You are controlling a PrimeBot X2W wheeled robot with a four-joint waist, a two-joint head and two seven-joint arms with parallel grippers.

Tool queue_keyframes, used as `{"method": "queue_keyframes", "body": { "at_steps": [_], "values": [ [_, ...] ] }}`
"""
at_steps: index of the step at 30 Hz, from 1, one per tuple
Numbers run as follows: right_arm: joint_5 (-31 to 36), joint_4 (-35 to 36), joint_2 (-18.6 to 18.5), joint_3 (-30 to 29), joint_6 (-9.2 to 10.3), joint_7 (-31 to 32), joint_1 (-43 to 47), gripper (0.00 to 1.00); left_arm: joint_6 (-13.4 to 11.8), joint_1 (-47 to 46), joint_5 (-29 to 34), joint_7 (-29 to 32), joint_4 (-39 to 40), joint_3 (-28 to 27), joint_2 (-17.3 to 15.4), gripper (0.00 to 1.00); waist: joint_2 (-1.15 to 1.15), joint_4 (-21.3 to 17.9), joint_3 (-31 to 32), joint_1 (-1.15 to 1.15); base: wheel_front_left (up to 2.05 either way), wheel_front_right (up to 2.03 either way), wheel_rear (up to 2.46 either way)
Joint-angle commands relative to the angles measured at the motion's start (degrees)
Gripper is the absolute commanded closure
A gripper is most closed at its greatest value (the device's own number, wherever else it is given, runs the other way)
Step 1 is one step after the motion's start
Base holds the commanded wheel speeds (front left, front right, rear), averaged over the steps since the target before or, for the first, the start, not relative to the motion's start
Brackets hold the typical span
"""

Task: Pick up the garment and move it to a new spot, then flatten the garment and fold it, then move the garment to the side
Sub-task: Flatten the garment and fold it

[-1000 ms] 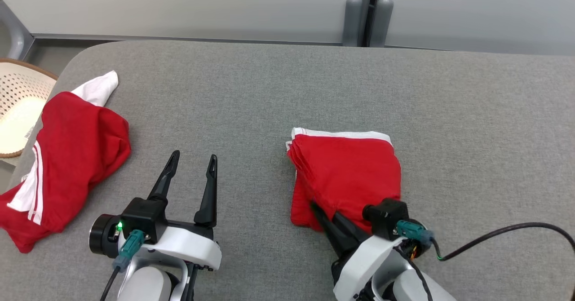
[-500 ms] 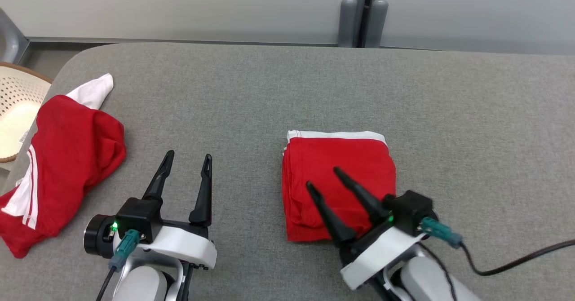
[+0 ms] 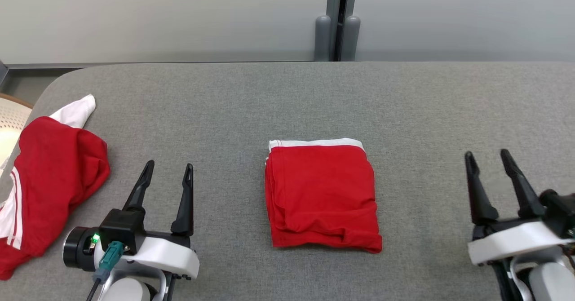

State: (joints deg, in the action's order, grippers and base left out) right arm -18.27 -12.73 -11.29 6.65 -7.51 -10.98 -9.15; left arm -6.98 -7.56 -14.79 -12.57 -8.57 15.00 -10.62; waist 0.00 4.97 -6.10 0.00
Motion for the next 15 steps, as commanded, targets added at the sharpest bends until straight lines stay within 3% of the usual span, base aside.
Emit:
{"method": "queue_keyframes", "body": {
  "at_steps": [1,15],
  "values": [
    [0.19,0.50,-0.17,-0.48,0.03,0.15,0.67,0.00,-0.20,0.49,-0.19,0.11,0.12,-0.24,-0.54,0.00,0.00,-0.14,0.22,0.00,0.00,0.00,0.00],
    [3.38,12.09,2.46,-5.72,0.04,7.80,13.60,0.00,-0.79,7.11,-0.12,2.69,1.06,1.33,-2.74,0.00,0.00,-1.44,7.57,0.00,0.00,0.00,0.00]
  ]
}}
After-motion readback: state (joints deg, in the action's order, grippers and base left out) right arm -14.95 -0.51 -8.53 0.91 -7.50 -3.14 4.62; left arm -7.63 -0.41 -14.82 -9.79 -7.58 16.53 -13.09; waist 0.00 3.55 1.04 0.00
